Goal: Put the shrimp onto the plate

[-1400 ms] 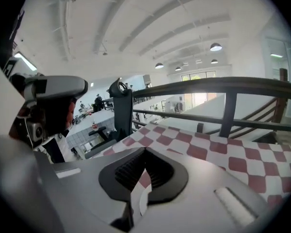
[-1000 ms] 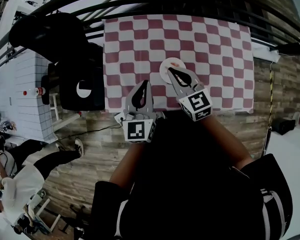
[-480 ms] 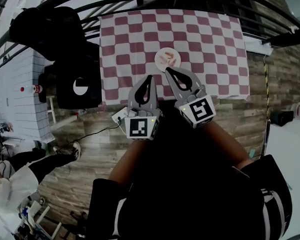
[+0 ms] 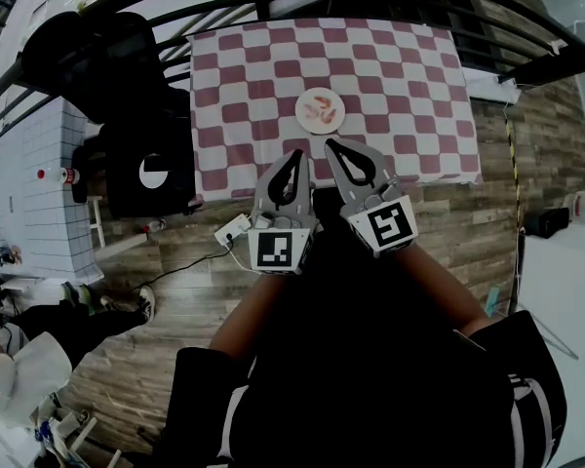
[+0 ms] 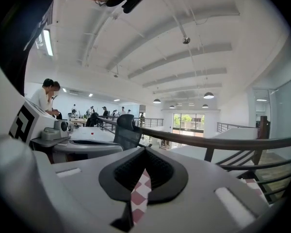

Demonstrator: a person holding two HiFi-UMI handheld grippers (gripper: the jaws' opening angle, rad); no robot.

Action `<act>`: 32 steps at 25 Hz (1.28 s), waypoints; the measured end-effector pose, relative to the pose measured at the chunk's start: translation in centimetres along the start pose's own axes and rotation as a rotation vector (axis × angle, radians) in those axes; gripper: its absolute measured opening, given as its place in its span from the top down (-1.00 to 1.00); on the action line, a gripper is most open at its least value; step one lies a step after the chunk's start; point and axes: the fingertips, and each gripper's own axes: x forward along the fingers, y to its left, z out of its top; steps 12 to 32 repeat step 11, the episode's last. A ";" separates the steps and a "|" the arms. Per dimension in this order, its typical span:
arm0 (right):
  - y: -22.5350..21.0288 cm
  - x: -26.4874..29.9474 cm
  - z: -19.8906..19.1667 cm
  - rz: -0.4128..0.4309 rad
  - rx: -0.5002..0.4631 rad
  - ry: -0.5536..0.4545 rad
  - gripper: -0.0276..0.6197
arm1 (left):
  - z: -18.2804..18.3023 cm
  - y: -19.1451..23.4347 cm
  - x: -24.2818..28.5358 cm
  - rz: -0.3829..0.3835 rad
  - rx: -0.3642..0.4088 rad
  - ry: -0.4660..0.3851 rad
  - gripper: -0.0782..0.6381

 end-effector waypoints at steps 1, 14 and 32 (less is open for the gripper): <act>-0.2 -0.3 0.0 -0.021 -0.004 0.002 0.92 | 0.2 -0.1 -0.1 -0.001 0.003 -0.001 0.76; -1.3 -1.8 -0.4 -0.110 0.007 0.037 0.92 | 0.8 -1.7 -0.5 -0.027 0.027 -0.023 0.76; -1.3 -1.8 -0.4 -0.110 0.007 0.037 0.92 | 0.8 -1.7 -0.5 -0.027 0.027 -0.023 0.76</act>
